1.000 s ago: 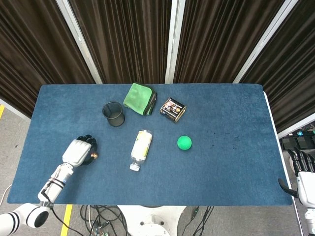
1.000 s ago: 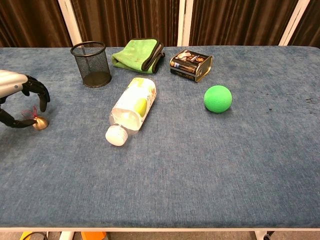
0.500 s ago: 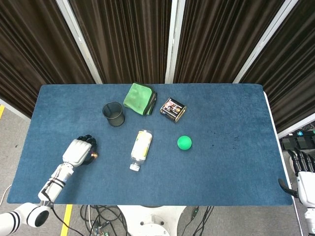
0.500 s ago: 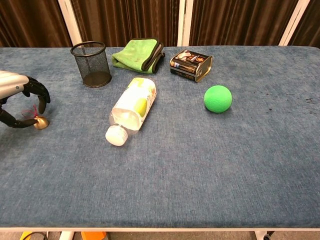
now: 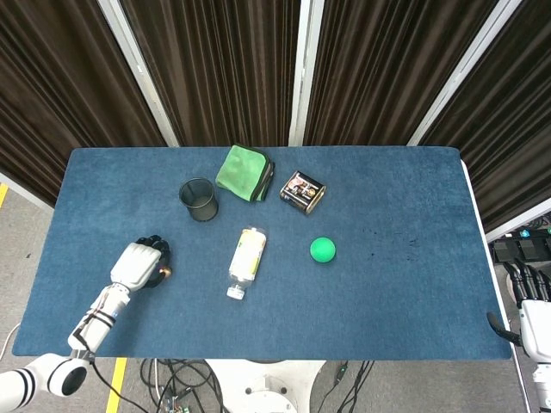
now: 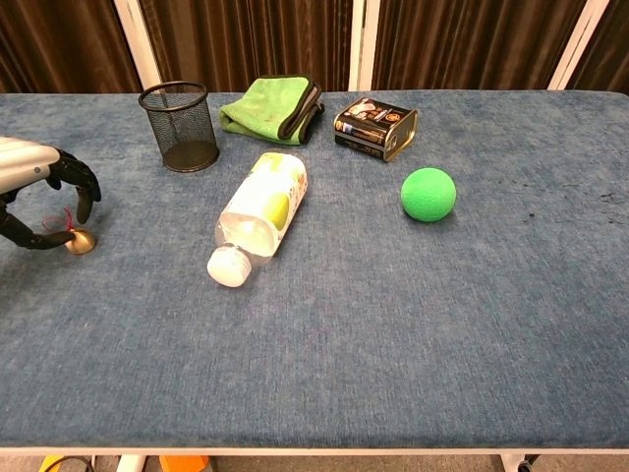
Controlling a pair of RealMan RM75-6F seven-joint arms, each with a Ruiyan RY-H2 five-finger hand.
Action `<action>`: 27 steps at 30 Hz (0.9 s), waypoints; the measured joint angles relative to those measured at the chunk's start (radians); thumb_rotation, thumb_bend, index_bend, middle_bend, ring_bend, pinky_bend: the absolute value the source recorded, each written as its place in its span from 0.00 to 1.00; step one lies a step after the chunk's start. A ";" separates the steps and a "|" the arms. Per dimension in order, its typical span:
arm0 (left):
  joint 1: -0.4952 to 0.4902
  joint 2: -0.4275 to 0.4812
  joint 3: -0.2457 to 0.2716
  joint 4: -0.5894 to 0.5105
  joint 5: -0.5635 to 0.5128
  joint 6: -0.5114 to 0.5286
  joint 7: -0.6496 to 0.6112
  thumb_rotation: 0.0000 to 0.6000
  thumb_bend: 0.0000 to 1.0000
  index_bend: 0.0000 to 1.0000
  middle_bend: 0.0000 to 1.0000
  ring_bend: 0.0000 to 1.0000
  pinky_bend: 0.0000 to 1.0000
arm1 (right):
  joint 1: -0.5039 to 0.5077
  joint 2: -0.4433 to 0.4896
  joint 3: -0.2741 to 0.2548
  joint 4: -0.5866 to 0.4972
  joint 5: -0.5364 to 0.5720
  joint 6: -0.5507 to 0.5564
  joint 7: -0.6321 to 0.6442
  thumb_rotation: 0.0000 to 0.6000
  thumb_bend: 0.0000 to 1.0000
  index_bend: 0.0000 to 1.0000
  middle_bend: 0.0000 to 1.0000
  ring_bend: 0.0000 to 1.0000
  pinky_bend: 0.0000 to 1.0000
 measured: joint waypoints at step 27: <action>-0.004 -0.002 0.004 -0.002 -0.017 -0.005 0.018 1.00 0.35 0.54 0.31 0.17 0.29 | 0.003 -0.006 -0.001 0.009 0.003 -0.009 0.006 1.00 0.18 0.00 0.00 0.00 0.00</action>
